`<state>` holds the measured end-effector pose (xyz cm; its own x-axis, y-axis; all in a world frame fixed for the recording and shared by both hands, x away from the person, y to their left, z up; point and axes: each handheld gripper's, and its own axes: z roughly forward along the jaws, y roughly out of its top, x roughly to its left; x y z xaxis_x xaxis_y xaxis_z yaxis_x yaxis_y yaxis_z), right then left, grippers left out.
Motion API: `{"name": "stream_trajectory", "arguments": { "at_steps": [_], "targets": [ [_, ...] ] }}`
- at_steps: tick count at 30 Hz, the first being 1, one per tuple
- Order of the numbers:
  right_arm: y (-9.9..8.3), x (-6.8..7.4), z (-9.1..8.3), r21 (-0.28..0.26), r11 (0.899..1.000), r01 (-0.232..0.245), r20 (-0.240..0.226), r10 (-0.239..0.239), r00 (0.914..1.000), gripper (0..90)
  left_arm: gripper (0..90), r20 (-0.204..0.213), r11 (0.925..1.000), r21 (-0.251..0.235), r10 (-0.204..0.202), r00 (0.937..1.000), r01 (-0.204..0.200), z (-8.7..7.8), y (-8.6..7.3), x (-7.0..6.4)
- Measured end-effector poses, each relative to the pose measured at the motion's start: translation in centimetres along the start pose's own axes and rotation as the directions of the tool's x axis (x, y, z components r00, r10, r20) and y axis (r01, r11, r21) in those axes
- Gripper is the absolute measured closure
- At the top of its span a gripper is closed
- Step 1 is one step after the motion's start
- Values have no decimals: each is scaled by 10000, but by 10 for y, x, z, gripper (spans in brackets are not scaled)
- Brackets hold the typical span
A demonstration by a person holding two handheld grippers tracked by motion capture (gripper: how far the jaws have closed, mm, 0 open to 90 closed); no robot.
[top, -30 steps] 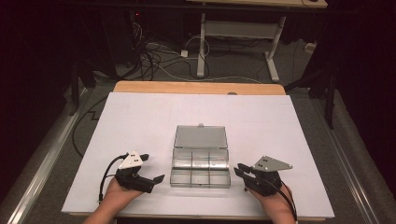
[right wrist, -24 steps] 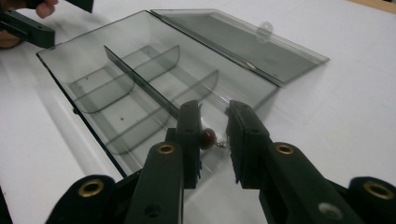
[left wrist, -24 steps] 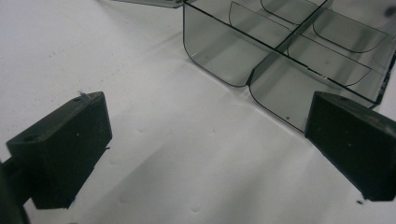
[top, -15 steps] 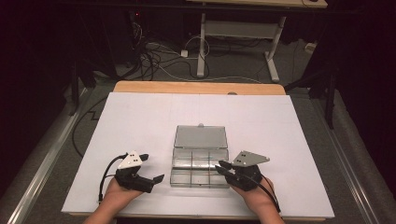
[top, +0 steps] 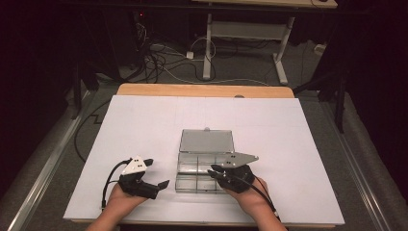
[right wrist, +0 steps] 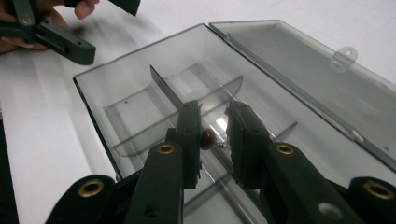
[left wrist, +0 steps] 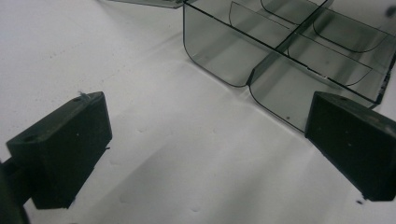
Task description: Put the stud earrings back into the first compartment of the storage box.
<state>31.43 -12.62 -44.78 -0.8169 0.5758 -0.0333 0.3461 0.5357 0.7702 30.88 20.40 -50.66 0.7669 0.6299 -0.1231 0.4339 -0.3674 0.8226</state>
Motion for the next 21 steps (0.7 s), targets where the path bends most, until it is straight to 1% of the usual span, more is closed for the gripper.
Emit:
{"name": "stream_trajectory", "arguments": {
  "at_steps": [7, 12, 21],
  "targets": [
    [18, 5, 9, -21, 9998, 216, -247, -217, 9995, 756, 1, 0, 10000, -5, 2, 10000, -2, 0, 0, 0],
    [28, 9, 19, 118, 9991, 414, -325, -410, 9986, 755, 1, 9, 10000, -11, 20, 10000, -20, 0, 0, 0],
    [44, 10, 38, 315, 9987, 404, -426, -391, 9983, 753, 1, 24, 10000, -20, 14, 10000, -14, 0, 0, 0]
  ]
}}
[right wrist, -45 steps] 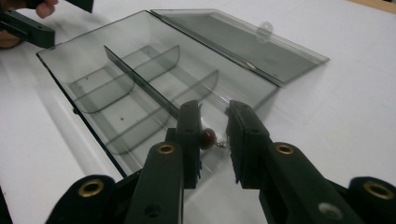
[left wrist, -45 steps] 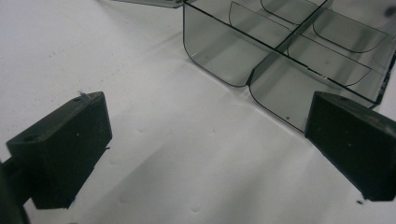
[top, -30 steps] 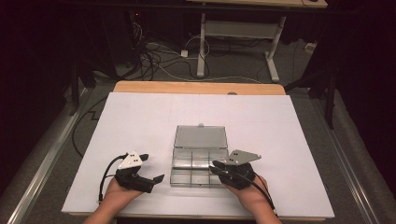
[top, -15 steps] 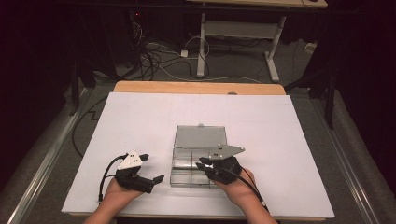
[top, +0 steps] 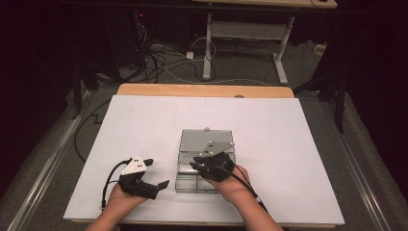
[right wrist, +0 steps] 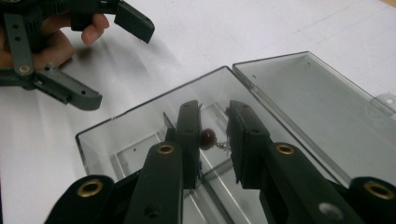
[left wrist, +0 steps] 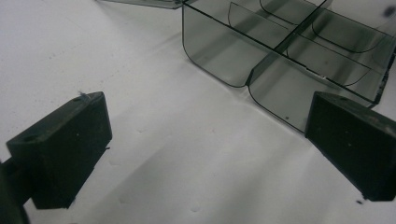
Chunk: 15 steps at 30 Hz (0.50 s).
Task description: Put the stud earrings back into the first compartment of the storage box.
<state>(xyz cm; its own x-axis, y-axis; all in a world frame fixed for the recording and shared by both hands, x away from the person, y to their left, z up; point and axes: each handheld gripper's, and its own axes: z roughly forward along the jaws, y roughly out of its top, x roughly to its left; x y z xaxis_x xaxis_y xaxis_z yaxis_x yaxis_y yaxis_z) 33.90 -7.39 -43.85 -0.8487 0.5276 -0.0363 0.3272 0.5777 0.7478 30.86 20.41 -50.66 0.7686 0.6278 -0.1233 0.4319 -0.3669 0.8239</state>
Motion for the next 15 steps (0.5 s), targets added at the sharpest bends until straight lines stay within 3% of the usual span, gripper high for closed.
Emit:
{"name": "stream_trajectory", "arguments": {
  "at_steps": [8, 11, 15],
  "targets": [
    [13, 0, 15, 98, 9999, 38, -37, -37, 10000, 738, 1, -15, 10000, -45, -37, 10000, 37, 0, 0, 0],
    [14, -3, 17, 138, 9998, -113, -63, 114, 9999, 568, 1, -3, 10000, -64, -38, 10000, 38, -1, 0, 0],
    [9, -8, 7, -64, 9993, -358, -168, 357, 9992, 480, 1, 30, 10000, -93, -33, 10000, 33, -1, -1, 1]
  ]
}}
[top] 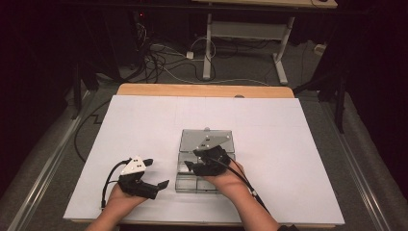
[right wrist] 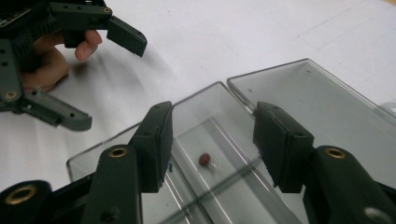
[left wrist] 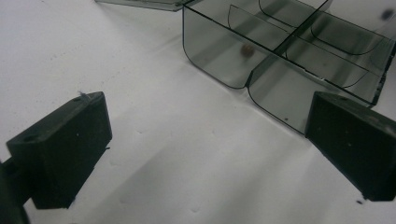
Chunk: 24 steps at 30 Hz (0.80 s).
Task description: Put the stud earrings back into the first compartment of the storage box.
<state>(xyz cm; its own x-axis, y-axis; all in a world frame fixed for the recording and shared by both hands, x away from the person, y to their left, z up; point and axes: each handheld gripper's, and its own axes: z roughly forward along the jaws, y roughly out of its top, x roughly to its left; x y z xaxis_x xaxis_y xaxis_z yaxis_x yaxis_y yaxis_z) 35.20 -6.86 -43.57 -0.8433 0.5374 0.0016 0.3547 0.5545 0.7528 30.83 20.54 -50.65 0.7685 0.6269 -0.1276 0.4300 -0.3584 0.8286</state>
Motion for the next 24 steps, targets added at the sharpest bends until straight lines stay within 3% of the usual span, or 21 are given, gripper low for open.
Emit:
{"name": "stream_trajectory", "arguments": {
  "at_steps": [3, 6, 10, 15, 24],
  "targets": [
    [-8, -3, -15, -201, 9998, -22, 99, 24, 9999, 431, 1, 48, 10000, 40, -12, 10000, 12, 1, 0, 0],
    [-18, -6, -32, -398, 9992, -21, 294, 33, 9996, 318, 1, 61, 10000, 50, -13, 10000, 12, 1, 0, 0],
    [-35, -14, -50, -572, 9972, -489, 564, 522, 9970, 144, 1, 65, 10000, 64, -46, 10000, 45, 1, 0, 1],
    [-56, -25, -65, -800, 9915, -1023, 937, 1097, 9895, 2, 1, 69, 10000, 57, -47, 10000, 47, 1, 0, 1],
    [-88, -33, -83, -1012, 9836, -1492, 1347, 1622, 9775, 2, 1, 60, 10000, 43, -63, 10000, 63, 1, 0, 1]
  ]
}}
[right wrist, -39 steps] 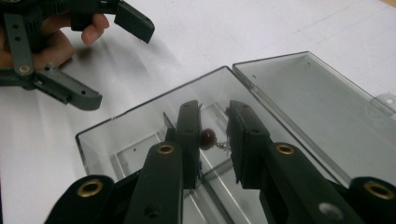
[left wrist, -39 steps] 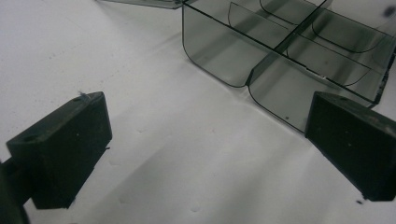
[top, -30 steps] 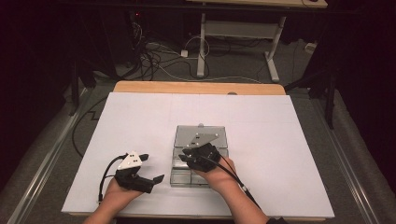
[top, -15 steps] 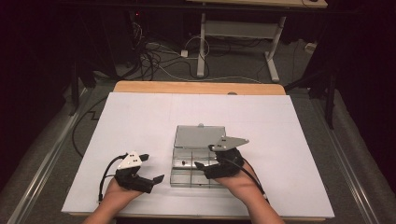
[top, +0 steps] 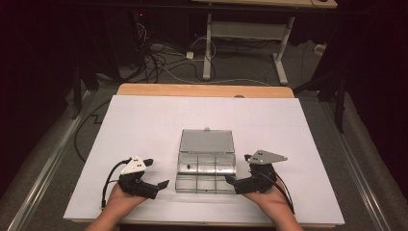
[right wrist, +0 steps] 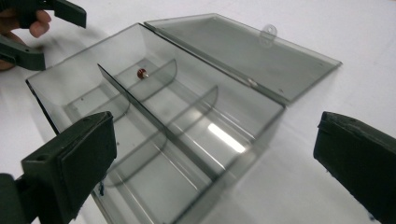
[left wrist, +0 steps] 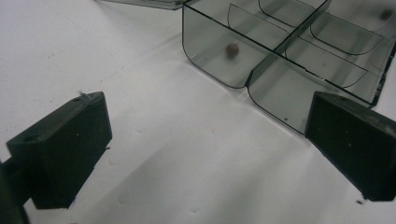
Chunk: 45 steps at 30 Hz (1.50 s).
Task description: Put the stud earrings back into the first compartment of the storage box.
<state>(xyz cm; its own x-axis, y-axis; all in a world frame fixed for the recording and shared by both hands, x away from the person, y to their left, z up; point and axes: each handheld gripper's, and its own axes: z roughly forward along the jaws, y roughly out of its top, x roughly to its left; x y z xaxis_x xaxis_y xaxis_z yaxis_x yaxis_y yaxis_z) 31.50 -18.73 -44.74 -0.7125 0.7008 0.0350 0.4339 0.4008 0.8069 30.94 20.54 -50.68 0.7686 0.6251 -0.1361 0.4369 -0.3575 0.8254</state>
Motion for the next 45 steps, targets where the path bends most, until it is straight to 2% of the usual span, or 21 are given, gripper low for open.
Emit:
{"name": "stream_trajectory", "arguments": {
  "at_steps": [6, 14, 20, 25, 29, 31, 36, 40, 45],
  "targets": [
    [-19, -9, -15, -114, 9994, -327, 188, 329, 9993, 2, 1, -26, 10000, -7, 31, 10000, -31, 0, 0, 0],
    [-41, -11, -37, -265, 9981, -550, 609, 565, 9965, 10, 0, -23, 10000, -52, -23, 10000, 23, 0, 0, 0],
    [-57, -15, -48, -105, 9973, -724, 834, 730, 9938, 48, 0, -36, 9999, -85, -65, 10000, 65, -1, 0, 0],
    [-67, -17, -55, 162, 9972, -729, 792, 714, 9943, 178, 0, -23, 9999, -99, -79, 10000, 78, -1, 0, 0],
    [-71, -17, -58, 328, 9959, -845, 544, 827, 9951, 293, 0, 1, 9999, -81, -84, 10000, 84, 0, 0, 0],
    [-72, -16, -58, 370, 9960, -808, 278, 798, 9964, 382, 0, 2, 10000, -68, -69, 10000, 69, 0, 0, 0],
    [-73, -10, -52, 817, 9962, -294, -185, 311, 9993, 545, 0, -11, 10000, -69, -13, 10000, 13, 0, 0, 0],
    [-74, -7, -45, 1291, 9916, 43, -221, -14, 9998, 623, 0, 23, 10000, -86, -13, 10000, 13, -1, 0, 0],
    [-74, -6, -41, 1431, 9892, 326, -22, -326, 9995, 700, 0, -1, 10000, -70, 18, 10000, -18, -1, 0, -1]
  ]
}}
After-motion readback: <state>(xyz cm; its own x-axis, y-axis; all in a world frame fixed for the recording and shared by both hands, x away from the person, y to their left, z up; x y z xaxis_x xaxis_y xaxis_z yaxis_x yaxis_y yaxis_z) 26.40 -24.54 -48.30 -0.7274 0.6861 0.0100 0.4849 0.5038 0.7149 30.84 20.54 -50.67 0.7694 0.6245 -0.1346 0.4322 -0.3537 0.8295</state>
